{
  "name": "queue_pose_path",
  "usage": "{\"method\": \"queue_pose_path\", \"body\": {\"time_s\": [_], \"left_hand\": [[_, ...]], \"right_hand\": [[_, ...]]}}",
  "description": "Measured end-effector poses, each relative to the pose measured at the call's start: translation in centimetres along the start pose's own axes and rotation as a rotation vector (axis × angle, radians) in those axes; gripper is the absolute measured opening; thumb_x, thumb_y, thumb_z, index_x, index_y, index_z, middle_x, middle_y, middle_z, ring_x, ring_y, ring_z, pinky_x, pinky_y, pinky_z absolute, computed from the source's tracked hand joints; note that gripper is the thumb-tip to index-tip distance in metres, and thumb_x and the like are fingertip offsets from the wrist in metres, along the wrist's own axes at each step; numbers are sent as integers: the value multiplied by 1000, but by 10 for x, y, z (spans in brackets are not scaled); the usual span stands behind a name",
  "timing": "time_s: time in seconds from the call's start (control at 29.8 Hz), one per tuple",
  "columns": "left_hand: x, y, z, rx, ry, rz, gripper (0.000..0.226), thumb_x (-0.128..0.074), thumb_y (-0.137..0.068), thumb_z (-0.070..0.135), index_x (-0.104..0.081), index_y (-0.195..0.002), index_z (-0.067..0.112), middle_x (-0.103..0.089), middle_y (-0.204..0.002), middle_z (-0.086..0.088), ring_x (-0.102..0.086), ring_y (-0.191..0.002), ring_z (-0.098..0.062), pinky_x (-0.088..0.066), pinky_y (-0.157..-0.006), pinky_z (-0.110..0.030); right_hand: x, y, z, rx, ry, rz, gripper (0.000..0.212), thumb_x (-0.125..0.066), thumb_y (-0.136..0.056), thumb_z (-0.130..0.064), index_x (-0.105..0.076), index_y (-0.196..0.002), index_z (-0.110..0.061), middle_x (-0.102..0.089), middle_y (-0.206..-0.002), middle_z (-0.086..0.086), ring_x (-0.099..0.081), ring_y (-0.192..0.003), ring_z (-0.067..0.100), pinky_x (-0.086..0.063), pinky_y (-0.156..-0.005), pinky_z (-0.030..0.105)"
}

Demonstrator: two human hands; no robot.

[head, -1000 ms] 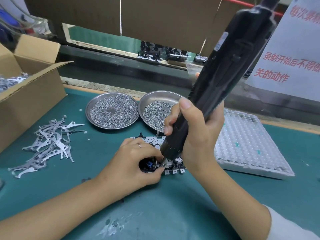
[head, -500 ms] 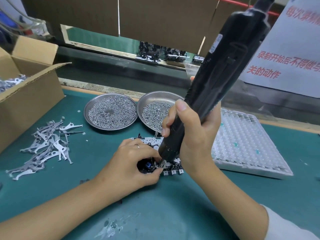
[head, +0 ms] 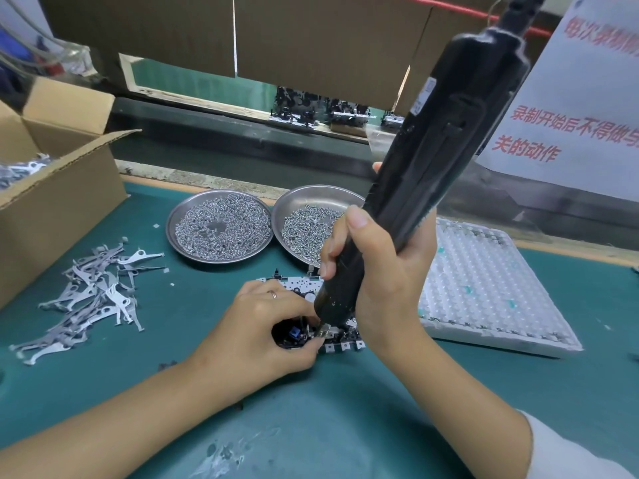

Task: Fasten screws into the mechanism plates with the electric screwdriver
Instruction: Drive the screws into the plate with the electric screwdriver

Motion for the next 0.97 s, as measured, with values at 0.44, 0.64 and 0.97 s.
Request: {"method": "queue_pose_path", "body": {"time_s": [0.44,0.64,0.97], "left_hand": [[0,0,0,-17,-7,15,16,-77,-61,24,-72,-76,23,-49,-73,36,-48,-75,4,-36,-80,-23],[-2,2,-8,36,15,-6,20,-75,-65,30,-74,-84,27,-66,-76,22,-53,-81,1,-36,-88,-26],[-2,2,-8,38,4,-15,20,-75,-65,30,-74,-85,28,-62,-76,28,-52,-82,1,-36,-88,-24]], "right_hand": [[3,-4,-6,17,9,-11,32,-60,-76,-23,-38,-95,-9,-48,-54,4,-46,-36,21,-39,-42,25],[11,-11,-10,43,5,2,29,-60,-77,-20,-39,-95,-13,-49,-53,3,-45,-37,21,-39,-42,25],[11,-12,-9,48,9,-5,27,-60,-77,-20,-40,-95,-16,-49,-52,1,-46,-36,21,-39,-41,25]]}}
Point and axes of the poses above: each hand's wrist, its own y-axis away from the middle knuckle, its own x-axis out of the back of the hand, z = x × y, the point moved 9 cm from there along -y, towards the middle knuckle
